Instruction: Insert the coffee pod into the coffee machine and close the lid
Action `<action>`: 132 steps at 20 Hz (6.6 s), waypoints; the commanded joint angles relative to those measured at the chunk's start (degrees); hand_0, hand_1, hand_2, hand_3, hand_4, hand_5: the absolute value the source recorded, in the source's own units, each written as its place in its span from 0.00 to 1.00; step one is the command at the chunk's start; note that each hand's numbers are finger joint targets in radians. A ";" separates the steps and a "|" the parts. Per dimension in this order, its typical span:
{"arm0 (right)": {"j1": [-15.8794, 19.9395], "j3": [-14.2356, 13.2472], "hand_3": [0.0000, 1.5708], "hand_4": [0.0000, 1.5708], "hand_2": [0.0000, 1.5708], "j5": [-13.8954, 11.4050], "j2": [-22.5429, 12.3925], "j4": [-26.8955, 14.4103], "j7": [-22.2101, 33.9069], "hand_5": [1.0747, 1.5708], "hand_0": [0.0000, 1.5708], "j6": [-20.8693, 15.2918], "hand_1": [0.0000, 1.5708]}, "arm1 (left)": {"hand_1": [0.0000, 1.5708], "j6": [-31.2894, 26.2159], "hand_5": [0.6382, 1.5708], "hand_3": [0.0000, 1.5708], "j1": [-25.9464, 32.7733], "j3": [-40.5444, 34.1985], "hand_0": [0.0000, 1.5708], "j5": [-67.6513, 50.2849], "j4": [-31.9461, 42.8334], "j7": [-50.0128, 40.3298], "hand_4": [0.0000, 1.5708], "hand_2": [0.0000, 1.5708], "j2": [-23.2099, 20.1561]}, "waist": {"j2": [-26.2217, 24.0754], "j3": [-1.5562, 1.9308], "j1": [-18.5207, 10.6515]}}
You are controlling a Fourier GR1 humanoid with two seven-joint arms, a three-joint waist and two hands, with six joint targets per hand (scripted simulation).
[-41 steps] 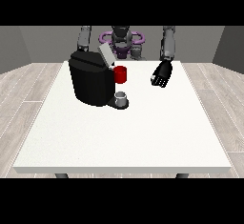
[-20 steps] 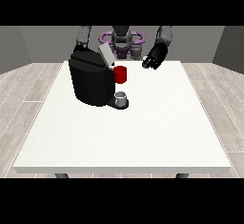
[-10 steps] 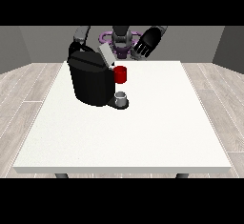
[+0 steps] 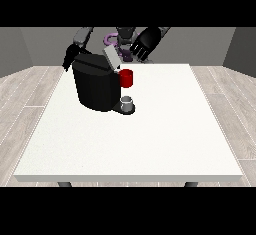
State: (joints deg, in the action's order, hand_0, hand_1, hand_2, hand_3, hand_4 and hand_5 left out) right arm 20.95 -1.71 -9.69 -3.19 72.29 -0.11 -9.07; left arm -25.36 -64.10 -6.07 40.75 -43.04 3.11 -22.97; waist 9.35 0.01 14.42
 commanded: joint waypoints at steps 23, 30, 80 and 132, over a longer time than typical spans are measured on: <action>7.06 -2.60 0.00 0.07 0.00 0.02 -1.88 -1.24 0.92 1.00 0.00 -1.45 0.00 | 0.76 -0.79 1.00 0.77 -8.85 -1.13 0.76 1.05 5.29 -1.18 0.28 0.79 0.09 | 7.19 0.00 1.68; 6.45 -2.71 0.00 0.00 0.00 0.20 -1.76 -1.22 -0.70 1.00 0.00 -1.59 0.00 | 0.74 0.58 1.00 0.76 -9.47 -0.75 0.74 2.38 5.36 1.65 0.26 0.79 -2.02 | 9.19 0.01 2.23; 8.37 -0.64 0.00 0.13 0.00 -1.76 -0.83 1.37 0.81 1.00 0.00 -3.02 0.00 | 0.47 12.22 1.00 0.42 -12.23 0.49 0.47 11.12 7.48 12.72 0.00 0.55 -9.74 | 13.98 0.01 5.41; 0.69 -6.53 0.00 0.00 0.00 6.89 -7.63 -1.10 5.56 1.00 0.00 8.01 0.00 | 0.00 7.75 1.00 0.00 34.14 -10.31 0.00 -25.05 -3.50 9.65 0.29 0.00 22.92 | -22.74 0.01 -24.75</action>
State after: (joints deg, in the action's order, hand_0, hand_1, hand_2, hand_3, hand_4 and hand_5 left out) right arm 17.65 -6.44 -3.77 -9.99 72.93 2.97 -0.81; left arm -18.30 -29.84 -18.30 18.27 -42.53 16.27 -0.72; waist -15.71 0.01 -8.99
